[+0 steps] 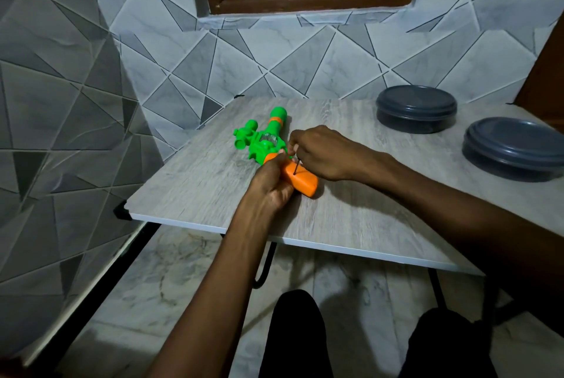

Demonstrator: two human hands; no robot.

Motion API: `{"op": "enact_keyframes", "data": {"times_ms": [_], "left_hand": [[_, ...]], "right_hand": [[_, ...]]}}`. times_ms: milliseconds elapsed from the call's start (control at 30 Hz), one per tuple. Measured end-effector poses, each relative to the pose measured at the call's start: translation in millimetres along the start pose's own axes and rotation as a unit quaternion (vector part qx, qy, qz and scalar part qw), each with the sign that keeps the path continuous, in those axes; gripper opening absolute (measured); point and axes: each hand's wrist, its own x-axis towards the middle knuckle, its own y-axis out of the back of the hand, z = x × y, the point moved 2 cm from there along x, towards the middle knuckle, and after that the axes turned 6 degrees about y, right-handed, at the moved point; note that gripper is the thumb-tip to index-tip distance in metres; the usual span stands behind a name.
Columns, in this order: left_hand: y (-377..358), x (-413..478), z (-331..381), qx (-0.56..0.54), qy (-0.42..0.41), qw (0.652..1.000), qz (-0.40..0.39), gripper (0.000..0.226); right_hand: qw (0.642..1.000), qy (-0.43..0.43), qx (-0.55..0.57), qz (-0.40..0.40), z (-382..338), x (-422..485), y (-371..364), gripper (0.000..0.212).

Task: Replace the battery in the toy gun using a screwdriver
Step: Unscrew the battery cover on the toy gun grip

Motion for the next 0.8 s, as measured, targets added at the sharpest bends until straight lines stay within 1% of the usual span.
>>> {"op": "enact_keyframes", "data": {"times_ms": [33,100,167,233,300,367,467,533,600,667,733,800], "left_hand": [[-2,-2,-1,-0.001,0.001,1.000,-0.002,0.022],[-5,-3,-1,-0.003,0.002,1.000,0.004,0.021],[-6,-5,-1,-0.001,0.002,1.000,0.008,0.021],[-7,-6,-1,0.001,0.001,1.000,0.007,0.028],[-6,-7,-1,-0.002,-0.007,1.000,0.013,0.034],[-6,-8,0,0.009,-0.011,1.000,0.009,0.028],[-6,-9,0,0.021,-0.002,1.000,0.010,0.022],[-4,-7,0,0.016,0.003,1.000,0.018,0.021],[-2,-3,2,0.005,0.006,1.000,0.029,0.019],[0,0,2,-0.004,0.006,0.999,0.044,0.019],[0,2,2,-0.008,0.003,0.999,0.049,0.019],[-1,1,1,-0.011,0.004,0.999,0.040,0.017]], "right_hand": [[1.000,0.003,-0.008,0.010,-1,-1,-2,0.019],[0.998,0.001,-0.041,0.039,-3,-3,-2,0.024],[0.996,-0.008,-0.072,0.051,-5,-4,1,0.025],[0.998,-0.015,-0.055,0.028,-6,-3,4,0.026],[1.000,-0.018,-0.019,-0.012,-7,1,5,0.033],[0.999,-0.013,0.013,-0.045,-8,5,6,0.035],[0.997,-0.013,0.033,-0.063,-7,7,7,0.026],[0.998,-0.027,0.002,-0.052,-5,4,7,0.026],[0.996,-0.047,-0.069,-0.022,-4,0,9,0.037],[0.993,-0.063,-0.103,-0.002,-2,-2,10,0.044],[0.995,-0.056,-0.084,-0.005,1,0,8,0.039],[0.997,-0.034,-0.065,-0.027,2,3,6,0.026]]}}
